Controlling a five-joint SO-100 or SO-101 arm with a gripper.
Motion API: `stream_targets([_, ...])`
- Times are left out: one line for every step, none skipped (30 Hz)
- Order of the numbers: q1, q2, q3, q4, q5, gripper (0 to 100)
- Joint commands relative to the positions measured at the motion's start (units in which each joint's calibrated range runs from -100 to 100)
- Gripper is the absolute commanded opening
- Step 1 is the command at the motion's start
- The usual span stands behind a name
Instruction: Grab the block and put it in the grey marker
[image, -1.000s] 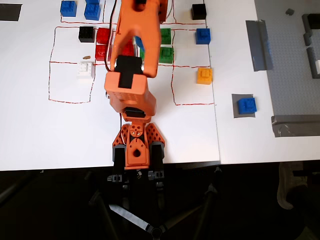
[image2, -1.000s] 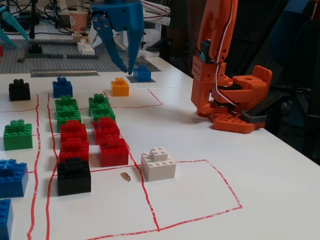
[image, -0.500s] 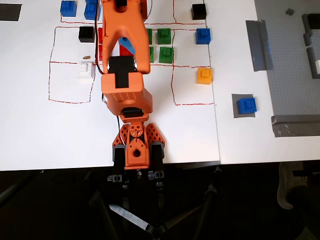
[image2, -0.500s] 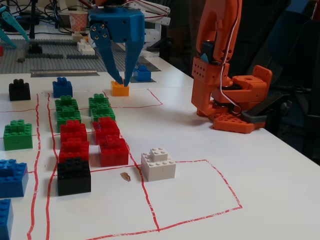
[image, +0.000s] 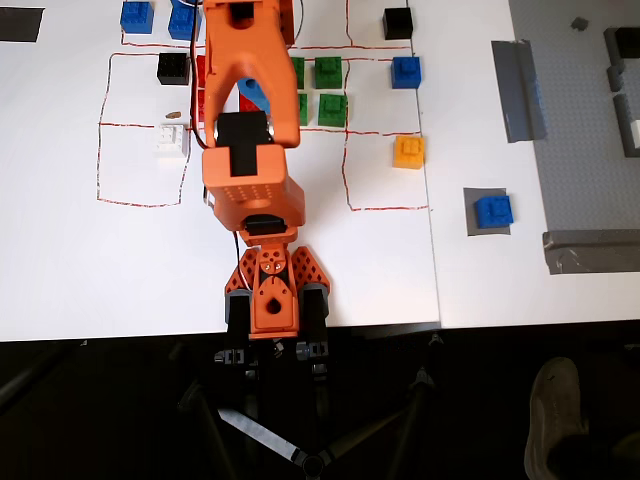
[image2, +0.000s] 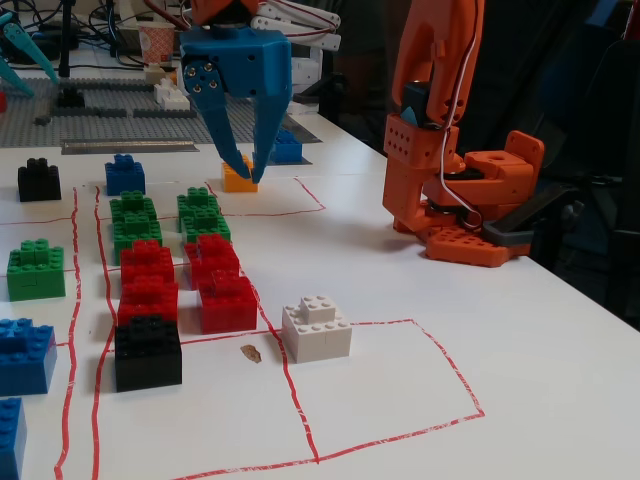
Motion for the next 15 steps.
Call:
stream_targets([-0.2,-6.89,-2.36,-0.14,0.54,0])
stream_targets([-0.2,-6.89,-2.27,-0.14,0.54,0])
stream_targets([-0.2,-6.89,-2.27,-0.14,0.49,0])
stream_targets([-0.2,-6.81,-2.27,-0.14,0.49,0])
stream_targets([-0.28,-6.81,-2.27,-0.14,0.54,0])
stream_targets([-0.28,-6.72,-2.36,-0.14,0.54,0])
stream_targets([-0.37,-6.72,-2.36,-0.14,0.54,0])
stream_targets([-0.53,-6.81,-2.45,-0.14,0.54,0])
stream_targets([-0.62,-6.89,-2.45,-0.14,0.54,0])
stream_targets([-0.7,-7.07,-2.36,-0.14,0.59,0])
stream_targets([-0.78,-7.24,-2.27,-0.14,0.59,0])
stream_targets([-0.86,-7.32,-2.18,-0.14,0.59,0])
stream_targets([-0.95,-7.32,-2.18,-0.14,0.59,0])
stream_targets([-0.95,-7.32,-2.18,-0.14,0.59,0])
stream_targets([-0.95,-7.32,-2.18,-0.14,0.59,0])
